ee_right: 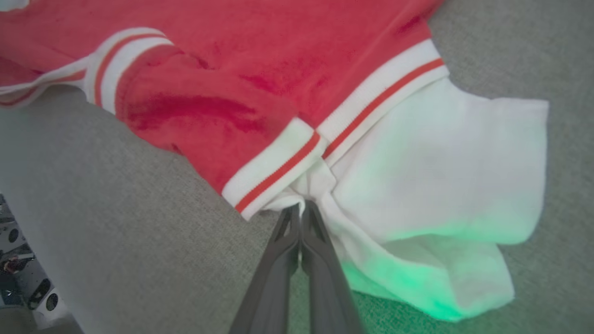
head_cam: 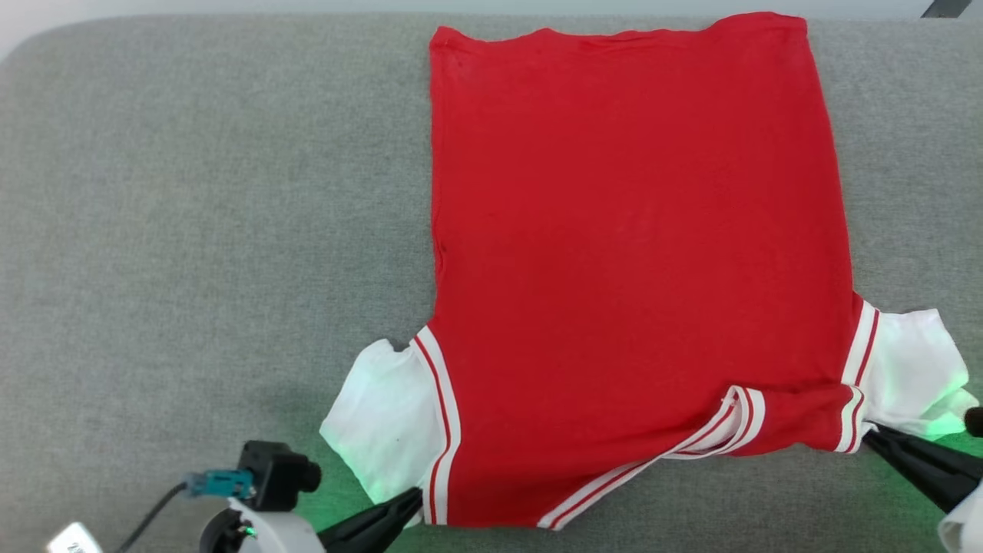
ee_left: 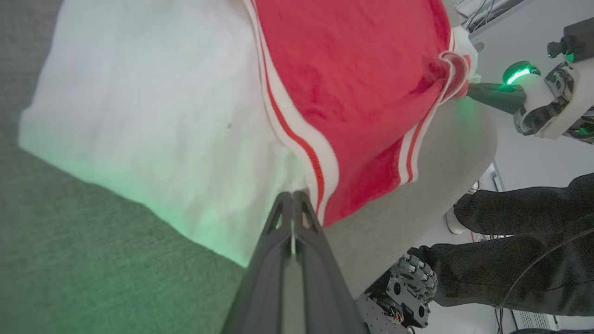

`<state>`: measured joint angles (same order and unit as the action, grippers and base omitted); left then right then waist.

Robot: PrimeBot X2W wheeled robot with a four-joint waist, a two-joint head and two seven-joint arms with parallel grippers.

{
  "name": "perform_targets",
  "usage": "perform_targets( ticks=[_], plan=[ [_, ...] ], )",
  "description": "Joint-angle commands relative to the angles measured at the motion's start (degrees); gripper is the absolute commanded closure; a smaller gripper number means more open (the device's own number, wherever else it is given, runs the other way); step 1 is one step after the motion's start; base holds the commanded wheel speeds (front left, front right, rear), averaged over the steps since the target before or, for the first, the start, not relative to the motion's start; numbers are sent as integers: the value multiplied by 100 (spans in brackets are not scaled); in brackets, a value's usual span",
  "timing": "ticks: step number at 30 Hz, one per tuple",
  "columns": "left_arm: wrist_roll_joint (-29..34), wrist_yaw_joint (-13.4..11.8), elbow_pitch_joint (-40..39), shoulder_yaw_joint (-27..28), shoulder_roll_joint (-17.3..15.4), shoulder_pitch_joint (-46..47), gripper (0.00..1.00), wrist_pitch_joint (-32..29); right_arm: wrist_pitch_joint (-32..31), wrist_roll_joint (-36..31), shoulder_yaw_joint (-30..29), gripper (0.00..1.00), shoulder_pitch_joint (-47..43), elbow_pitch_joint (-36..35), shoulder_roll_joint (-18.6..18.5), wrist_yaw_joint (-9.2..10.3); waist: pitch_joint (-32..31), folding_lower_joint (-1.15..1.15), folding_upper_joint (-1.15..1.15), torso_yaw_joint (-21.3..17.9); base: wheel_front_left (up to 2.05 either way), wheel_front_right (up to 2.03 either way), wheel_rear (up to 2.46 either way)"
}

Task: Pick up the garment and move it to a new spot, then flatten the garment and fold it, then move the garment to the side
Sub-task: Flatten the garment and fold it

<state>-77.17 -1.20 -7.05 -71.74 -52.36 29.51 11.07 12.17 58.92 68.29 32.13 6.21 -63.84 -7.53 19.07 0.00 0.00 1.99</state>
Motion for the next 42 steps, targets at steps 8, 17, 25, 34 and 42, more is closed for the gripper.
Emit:
perform_targets(
  ticks=[8, 17, 25, 34, 42],
  plan=[
    [85, 208, 914, -62, 491, -53, 100, -121, -265, -379, 228, 100, 115, 642, 718, 8, -91, 0, 0, -112, 0, 0, 0],
    [52, 407, 1436, -102, 830, -213, 100, -87, -34, -318, 28, 0, 277, 686, 700, 9, -121, 0, 0, -207, 0, 0, 0],
    [180, 503, 1371, 102, 1023, -249, 100, 239, 197, 593, -946, 0, -73, -289, -629, 8, -48, 0, 0, -59, 0, 0, 0],
    [590, 520, 1231, 149, 1355, 159, 100, 284, -652, 1117, -2061, 0, 565, -525, -1394, 9, 422, 0, 0, 518, 0, 0, 0],
    [938, 685, 1399, 250, 1890, 499, 100, 344, -3270, 297, -2354, 0, 2519, 766, -65, 9, 1070, 0, 0, 1176, 0, 0, 0]
  ],
)
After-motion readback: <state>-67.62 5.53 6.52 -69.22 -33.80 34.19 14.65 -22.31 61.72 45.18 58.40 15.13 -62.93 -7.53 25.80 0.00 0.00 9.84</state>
